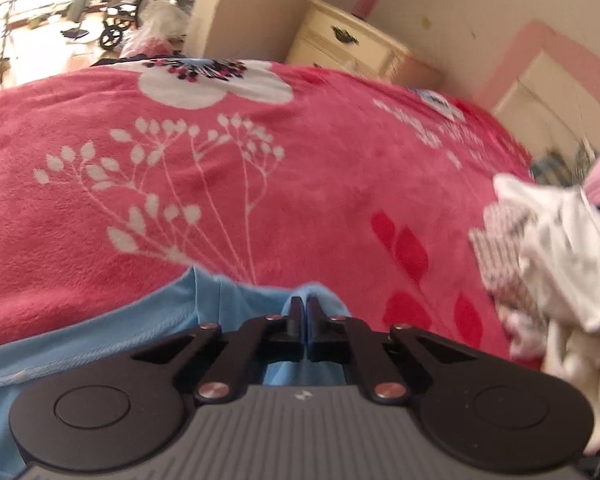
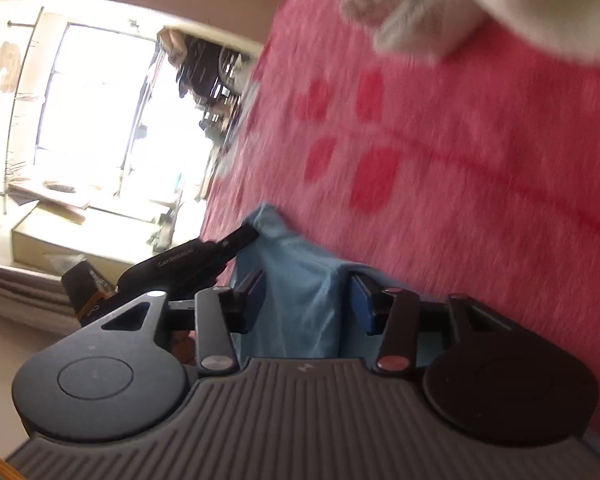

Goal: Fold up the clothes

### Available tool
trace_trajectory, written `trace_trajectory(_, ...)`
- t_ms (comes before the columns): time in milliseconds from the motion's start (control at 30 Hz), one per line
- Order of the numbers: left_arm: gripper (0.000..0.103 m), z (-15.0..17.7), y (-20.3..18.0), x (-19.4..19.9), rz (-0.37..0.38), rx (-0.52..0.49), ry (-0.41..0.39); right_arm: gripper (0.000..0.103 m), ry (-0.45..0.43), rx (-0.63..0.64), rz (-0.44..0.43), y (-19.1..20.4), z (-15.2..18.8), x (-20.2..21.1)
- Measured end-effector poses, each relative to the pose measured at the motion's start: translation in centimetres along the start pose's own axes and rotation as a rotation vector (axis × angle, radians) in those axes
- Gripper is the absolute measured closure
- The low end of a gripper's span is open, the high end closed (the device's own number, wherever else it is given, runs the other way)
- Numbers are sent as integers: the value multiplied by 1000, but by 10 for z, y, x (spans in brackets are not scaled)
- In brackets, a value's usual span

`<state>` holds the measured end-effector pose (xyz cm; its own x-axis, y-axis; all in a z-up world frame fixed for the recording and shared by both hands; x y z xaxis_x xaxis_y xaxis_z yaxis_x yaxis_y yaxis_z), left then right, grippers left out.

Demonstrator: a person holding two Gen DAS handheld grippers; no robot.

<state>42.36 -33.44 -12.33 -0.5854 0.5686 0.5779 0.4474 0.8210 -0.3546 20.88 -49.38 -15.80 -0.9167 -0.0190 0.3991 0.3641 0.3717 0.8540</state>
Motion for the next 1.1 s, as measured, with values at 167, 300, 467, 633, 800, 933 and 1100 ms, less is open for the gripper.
trace_trajectory(167,95,2,4,-24,-30,29,-4,76,-71,-6,28,-14,-5,4)
trace_trajectory(300,65,-4,9,-21,-15,81,-17,73,-80,-23,12,-19,-10,16)
trace_trajectory(467,46,-20,20,21,1,104,-108,70,-137,55,13,-12,-21,46)
trace_trajectory(633,47,-3,25,82,52,64,-79,70,-72,199,-49,28,-17,28)
trace_trajectory(800,46,37,51,172,78,150,-55,70,126,250,-99,57,13,-30)
trace_trajectory(933,43,61,87,253,9,236,-114,70,252,336,-93,68,50,-70)
trace_trajectory(1100,39,86,135,342,-154,365,-212,70,234,464,-44,85,72,-59)
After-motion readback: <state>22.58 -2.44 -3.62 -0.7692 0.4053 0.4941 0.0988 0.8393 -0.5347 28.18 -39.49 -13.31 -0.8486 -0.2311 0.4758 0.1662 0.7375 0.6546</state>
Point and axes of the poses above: each gripper's, at about its wrist camera, not at the fingertips, and x roughly against the way its jaws point, y to its left, z to its underside, the point moved 4 cm from there along -x, roughly the way its jaws point, and after that the axes turned 13 degrees about -y, right-handed, at the moved point
